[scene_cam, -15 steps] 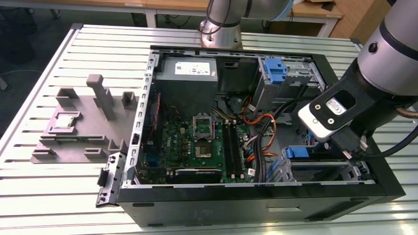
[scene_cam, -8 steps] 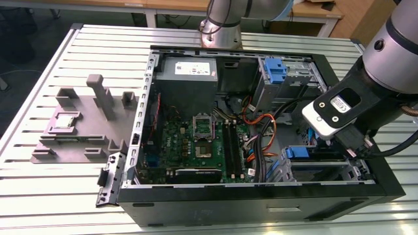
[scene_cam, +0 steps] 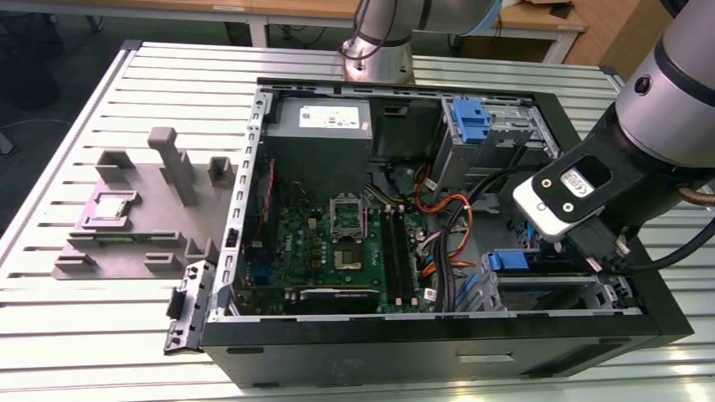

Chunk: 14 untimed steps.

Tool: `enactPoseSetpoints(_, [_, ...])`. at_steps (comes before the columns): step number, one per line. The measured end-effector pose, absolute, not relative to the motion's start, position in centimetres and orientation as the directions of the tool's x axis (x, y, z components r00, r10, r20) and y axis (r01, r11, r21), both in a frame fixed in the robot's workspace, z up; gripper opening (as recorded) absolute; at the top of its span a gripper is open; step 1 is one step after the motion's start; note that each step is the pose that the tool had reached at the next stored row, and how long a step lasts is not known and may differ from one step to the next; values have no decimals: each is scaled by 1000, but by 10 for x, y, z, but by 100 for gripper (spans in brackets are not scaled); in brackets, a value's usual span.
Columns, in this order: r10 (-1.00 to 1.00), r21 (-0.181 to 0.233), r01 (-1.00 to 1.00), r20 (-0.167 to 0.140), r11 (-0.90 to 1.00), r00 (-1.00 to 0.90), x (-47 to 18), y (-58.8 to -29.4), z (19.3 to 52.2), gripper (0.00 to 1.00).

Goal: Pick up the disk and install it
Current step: 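Insert the second disk wire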

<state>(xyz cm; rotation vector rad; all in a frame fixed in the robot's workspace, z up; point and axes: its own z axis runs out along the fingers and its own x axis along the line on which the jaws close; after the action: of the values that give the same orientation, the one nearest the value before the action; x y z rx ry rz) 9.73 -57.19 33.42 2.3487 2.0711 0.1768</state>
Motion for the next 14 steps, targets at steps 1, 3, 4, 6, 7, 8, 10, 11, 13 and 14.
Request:
enactPoseSetpoints(1, [989,77,989,81,-129,123,97,-572,334,10])
enactPoseSetpoints(3, [989,76,989,81,-130,124,97,-572,334,10])
enactPoseSetpoints(4, [989,76,989,81,-130,124,97,-572,334,10])
enactPoseSetpoints(6, [989,76,989,82,-131,124,97,-572,337,10])
enactPoseSetpoints(7, [989,76,988,81,-131,125,97,-572,340,10])
enactPoseSetpoints(8, [989,76,988,81,-132,125,97,-572,342,10])
enactPoseSetpoints(10, [989,76,988,81,-133,127,97,-572,346,10])
enactPoseSetpoints(11, [989,76,988,81,-134,127,97,-572,347,10])
enactPoseSetpoints(13, [988,76,988,81,-134,128,97,-572,347,10])
enactPoseSetpoints(14, [988,76,988,81,-134,128,97,-572,347,10])
